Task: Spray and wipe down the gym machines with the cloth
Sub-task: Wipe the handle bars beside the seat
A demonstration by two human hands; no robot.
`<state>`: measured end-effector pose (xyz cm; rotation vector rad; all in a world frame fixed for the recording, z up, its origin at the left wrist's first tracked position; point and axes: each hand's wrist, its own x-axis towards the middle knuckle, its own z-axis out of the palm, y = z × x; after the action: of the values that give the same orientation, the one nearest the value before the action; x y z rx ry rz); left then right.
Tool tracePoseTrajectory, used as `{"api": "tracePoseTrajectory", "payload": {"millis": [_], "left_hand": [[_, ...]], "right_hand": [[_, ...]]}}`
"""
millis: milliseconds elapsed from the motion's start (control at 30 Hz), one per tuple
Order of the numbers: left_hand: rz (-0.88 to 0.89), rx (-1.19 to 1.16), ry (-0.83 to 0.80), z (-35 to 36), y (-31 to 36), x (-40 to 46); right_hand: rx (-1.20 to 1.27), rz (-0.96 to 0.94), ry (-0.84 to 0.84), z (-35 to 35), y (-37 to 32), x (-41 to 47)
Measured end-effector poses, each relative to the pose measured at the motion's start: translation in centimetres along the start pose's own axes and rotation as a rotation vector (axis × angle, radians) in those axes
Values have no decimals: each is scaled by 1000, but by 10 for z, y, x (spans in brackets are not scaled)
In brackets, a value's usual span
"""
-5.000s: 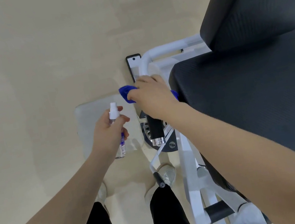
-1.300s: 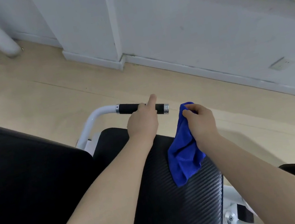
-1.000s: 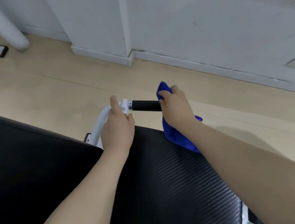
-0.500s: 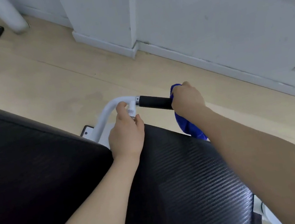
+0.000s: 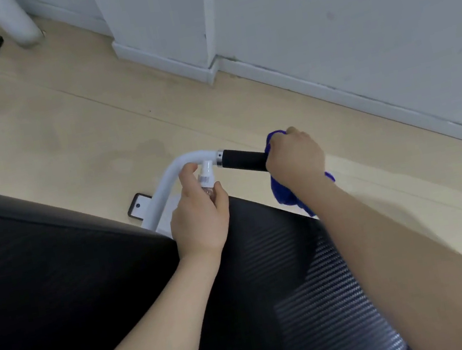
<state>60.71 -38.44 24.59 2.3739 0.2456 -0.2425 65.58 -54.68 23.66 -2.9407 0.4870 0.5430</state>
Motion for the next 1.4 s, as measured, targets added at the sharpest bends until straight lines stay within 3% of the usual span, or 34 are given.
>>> {"api": "tracePoseTrajectory", "payload": {"millis": [67,267,433,533,633,733,933,1067,1167,1233,1300,1400], "left_hand": [[5,-13,0,0,0,0],[14,6,31,1,0,-1],[1,32,6,1,3,-2],[2,12,23,2,1,-1],[22,-13,43,3,0,-1],[33,-8,60,5,0,-1],[23,-21,37,3,1,-2],[6,1,30,5,1,0],[8,1,31,4,1,-2],[2,16,30,4,2,-1],[-11,35,35,5,2,0],[-22,27,39,5,2,-1]], "right_hand": [[-18,-67,88,7,-16,1],[-77,-349,101,13,-34,7],[-84,-12,120,0,29,-16],[-35,-56,22,1,-3,-3],[9,-228,-70,7,-52,21],[57,-333,-197,4,-53,36],[107,-11,-362,-15,24,31],[54,-124,-431,-6,-18,50],[181,-200,-467,-6,-53,58],[195,-203,-624,-16,-45,59],[359,-51,-758,-26,-21,55],[398,111,-786,-28,17,52]]}}
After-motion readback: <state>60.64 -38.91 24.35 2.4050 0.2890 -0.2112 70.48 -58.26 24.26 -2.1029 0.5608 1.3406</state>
